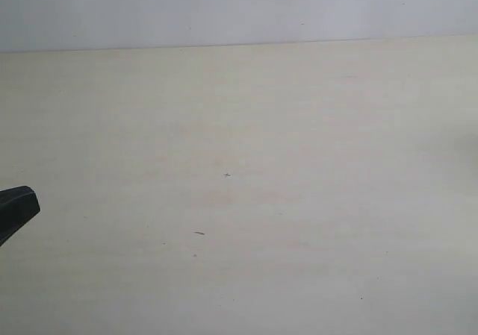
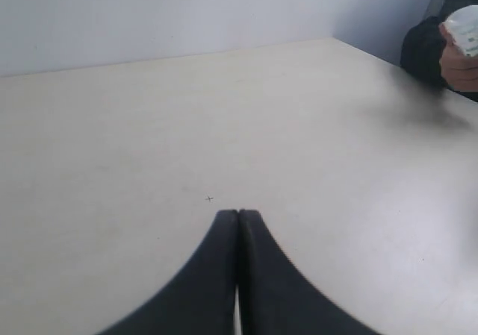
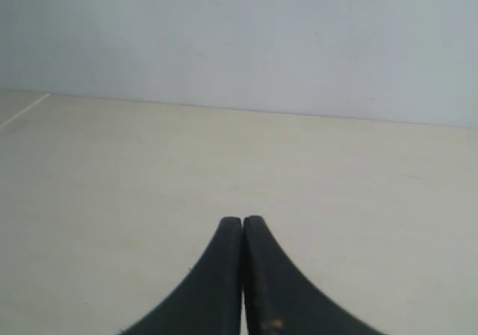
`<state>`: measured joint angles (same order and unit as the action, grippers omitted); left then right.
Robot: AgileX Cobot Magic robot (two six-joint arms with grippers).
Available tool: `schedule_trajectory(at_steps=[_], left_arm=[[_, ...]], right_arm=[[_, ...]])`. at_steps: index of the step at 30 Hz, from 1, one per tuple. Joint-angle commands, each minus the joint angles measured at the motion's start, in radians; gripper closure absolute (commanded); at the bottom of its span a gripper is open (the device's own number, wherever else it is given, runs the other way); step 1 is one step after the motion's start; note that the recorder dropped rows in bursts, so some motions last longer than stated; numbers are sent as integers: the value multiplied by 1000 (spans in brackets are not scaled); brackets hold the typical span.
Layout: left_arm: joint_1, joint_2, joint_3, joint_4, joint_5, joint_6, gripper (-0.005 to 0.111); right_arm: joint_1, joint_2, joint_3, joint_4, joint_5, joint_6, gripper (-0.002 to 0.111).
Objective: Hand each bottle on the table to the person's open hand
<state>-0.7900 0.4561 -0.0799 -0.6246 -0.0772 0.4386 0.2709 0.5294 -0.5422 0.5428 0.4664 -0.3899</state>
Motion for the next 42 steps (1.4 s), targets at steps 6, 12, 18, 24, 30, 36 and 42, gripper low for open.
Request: schedule_trajectory(at_steps=[6, 12, 18, 24, 30, 36, 42], left_arm=[[0, -1, 3, -8, -7, -2, 107], [0, -1, 3, -8, -7, -2, 107], [0, -1, 3, -8, -7, -2, 107], [0, -1, 3, -8, -7, -2, 107], [0, -1, 3, -8, -7, -2, 107], [0, -1, 3, -8, -7, -2, 107], [0, -1, 3, -8, -7, -2, 107]], right_arm=[[-3, -146, 6, 7, 14, -3, 108], [-3, -154, 6, 2, 14, -3, 108], [-3, -154, 6, 2, 14, -3, 108], [-3, -154, 6, 2, 14, -3, 108], [-3, -154, 6, 3, 3, -3, 108], [-5, -165, 6, -29, -35, -3, 108], [-105, -216, 6, -39, -93, -10, 108]])
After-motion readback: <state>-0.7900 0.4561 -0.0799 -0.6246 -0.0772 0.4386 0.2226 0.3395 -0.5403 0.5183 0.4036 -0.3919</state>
